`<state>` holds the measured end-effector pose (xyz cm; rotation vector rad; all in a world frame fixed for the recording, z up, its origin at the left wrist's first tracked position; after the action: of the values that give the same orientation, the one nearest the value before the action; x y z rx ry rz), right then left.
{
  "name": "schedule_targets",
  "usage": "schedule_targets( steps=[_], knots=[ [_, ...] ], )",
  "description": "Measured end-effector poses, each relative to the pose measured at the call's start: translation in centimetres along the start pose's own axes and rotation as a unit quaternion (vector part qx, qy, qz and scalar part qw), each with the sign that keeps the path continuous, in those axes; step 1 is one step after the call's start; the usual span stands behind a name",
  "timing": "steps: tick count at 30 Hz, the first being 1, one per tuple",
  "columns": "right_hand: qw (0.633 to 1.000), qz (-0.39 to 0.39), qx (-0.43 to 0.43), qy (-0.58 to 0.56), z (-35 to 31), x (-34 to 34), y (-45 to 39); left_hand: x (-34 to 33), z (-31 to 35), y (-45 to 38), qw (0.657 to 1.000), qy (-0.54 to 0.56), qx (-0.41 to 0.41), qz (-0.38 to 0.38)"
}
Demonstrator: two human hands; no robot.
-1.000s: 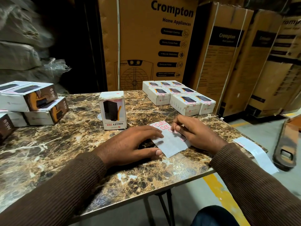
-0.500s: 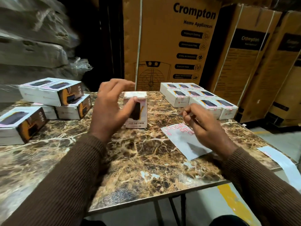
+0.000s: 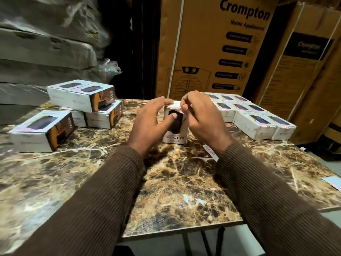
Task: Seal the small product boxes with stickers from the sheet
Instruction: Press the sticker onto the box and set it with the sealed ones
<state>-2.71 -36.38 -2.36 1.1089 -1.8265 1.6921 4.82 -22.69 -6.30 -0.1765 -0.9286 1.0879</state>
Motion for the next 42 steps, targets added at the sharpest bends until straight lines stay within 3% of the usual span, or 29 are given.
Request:
schedule_targets(
  steps=[14,42],
  knots=[
    [0.995,0.055,0.014,0.079,-1.4,0.7,0.9,0.3,1.2,0.2,0.999,0.009,-0.011,0.039],
    [0.997,0.052,0.036,0.047,-0.6,0.3,1.1,0.0,0.6,0.1,0.999,0.007,-0.017,0.04]
  ],
)
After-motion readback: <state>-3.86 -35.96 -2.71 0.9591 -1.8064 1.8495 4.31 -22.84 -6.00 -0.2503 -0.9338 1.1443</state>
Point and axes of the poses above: each hand's wrist, its own y-axis away from the middle knuckle, its own x-axis out of the back of the hand, z = x × y, the point moved 8 cm from there along -y, towards the middle knuckle, and after that the axes turned 8 degrees about -z, right-handed, at the moved point
